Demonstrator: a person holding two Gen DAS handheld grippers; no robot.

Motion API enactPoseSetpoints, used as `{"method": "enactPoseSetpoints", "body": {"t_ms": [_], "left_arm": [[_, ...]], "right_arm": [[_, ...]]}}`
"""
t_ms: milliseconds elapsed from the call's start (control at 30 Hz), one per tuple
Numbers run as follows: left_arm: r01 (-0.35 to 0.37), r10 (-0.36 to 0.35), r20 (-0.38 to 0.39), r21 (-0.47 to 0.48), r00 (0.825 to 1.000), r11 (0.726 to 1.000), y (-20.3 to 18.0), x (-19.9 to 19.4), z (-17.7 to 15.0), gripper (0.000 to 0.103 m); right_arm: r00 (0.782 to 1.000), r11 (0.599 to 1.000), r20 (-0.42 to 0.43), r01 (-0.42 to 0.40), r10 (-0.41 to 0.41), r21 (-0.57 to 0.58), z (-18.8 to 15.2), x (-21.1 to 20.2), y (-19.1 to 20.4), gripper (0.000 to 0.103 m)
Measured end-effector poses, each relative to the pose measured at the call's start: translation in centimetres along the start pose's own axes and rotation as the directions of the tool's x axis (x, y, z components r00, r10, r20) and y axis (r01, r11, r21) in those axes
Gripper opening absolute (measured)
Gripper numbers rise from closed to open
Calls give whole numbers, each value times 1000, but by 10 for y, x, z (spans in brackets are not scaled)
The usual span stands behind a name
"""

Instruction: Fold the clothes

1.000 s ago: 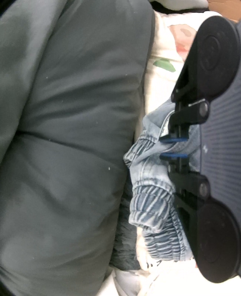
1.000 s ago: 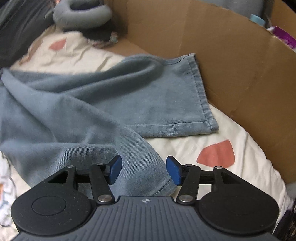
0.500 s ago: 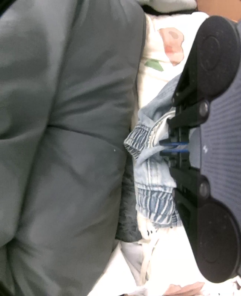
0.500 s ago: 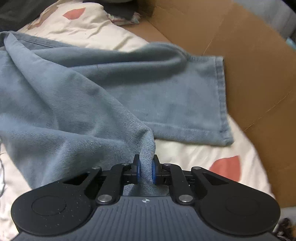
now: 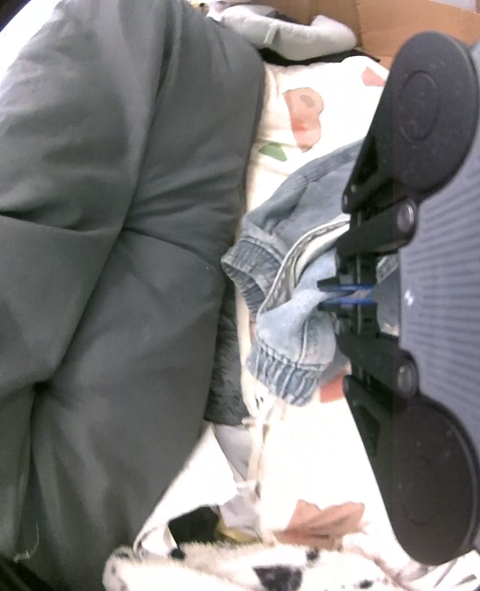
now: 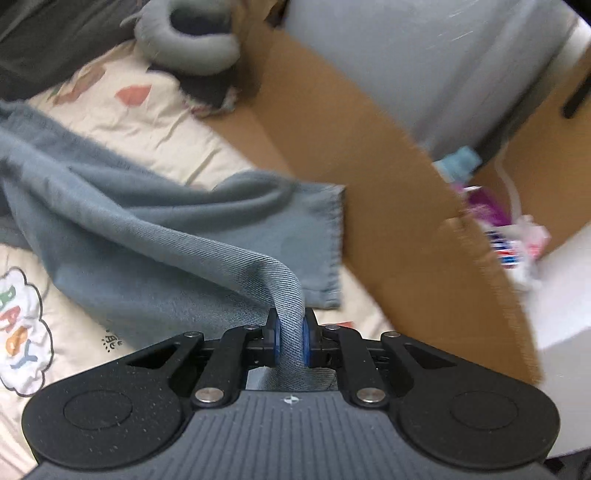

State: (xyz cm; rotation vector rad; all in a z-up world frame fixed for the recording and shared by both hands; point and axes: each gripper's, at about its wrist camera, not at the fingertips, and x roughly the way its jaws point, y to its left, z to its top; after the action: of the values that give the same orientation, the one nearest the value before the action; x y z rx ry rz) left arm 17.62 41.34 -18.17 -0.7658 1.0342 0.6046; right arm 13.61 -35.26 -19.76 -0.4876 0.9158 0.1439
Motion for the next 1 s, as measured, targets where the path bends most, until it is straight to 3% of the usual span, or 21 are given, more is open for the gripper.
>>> {"method": "enactPoseSetpoints", "body": {"t_ms": [267,433,733,1000], "left_arm": [[11,-10,-37,18,999,1000,34,-37,-23,3],[8,-4,-59,60,998,998,45,-45,-41,3],[-2,10,-101,82,995,997,66,-45,-62,3],[-16,28,-120,104,992,994,81,-47,-72,3]], "right_arm": [[998,997,21,52,-53,54,-18,-68,-18,9],[998,992,1,57,-57,113,-47,-97,-23,9],[994,963,-109,39,-11,266,-128,-114,-2,9],[985,921,-173,56,13,385,-173,-119,14,10]]}}
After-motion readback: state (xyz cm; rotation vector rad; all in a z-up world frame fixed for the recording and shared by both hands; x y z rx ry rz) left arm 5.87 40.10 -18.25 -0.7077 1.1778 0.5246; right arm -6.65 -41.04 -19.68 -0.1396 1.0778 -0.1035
